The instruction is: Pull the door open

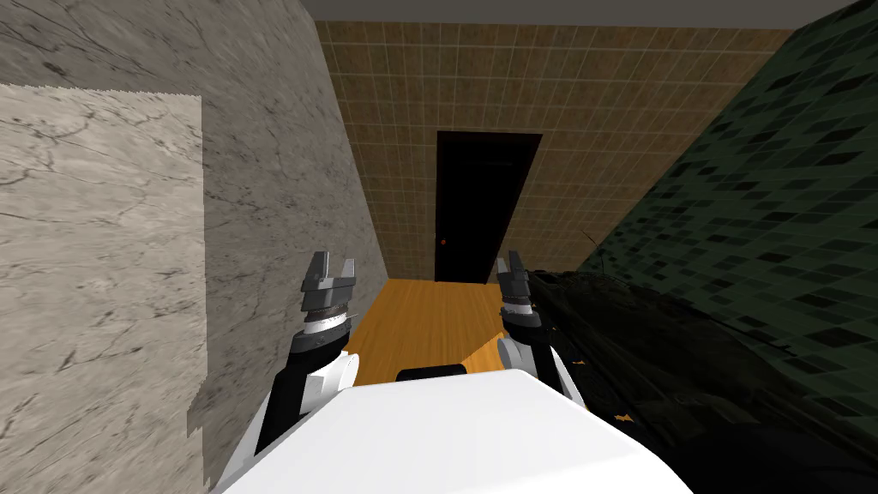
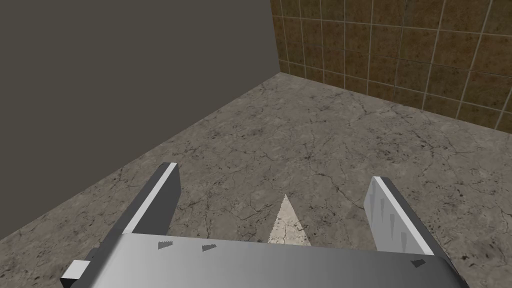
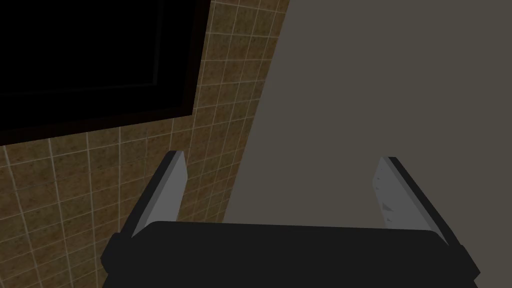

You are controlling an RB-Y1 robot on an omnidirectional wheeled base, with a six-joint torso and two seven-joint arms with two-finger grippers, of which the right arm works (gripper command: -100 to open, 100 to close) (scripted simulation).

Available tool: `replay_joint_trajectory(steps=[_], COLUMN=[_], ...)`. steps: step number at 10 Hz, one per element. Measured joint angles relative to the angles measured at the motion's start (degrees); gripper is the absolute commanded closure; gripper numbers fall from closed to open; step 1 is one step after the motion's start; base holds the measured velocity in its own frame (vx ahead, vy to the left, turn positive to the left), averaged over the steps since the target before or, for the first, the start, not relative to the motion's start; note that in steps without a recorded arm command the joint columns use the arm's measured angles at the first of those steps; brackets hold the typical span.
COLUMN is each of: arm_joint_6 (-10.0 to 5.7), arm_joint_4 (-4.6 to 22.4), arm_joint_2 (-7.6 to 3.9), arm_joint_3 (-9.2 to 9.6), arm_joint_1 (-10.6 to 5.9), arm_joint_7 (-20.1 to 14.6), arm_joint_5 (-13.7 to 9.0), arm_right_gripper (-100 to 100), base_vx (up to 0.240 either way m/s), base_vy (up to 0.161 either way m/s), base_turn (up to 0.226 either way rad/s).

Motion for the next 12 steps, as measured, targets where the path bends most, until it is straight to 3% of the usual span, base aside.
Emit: replay_joint_trajectory(steps=[4,12], arm_joint_6=[-1.02,-3.83], arm_joint_4=[4.1,15.5], arm_joint_2=[-0.86,-2.47], arm_joint_3=[-1.05,-3.97], arm_joint_1=[-1.12,-4.36], arm_joint_7=[2.8,10.6], arm_joint_5=[0.9,3.4], arm_right_gripper=[-100,-100], base_vx=[0.189,0.161], base_vy=[0.030,0.032], base_turn=[-0.004,-0.008])
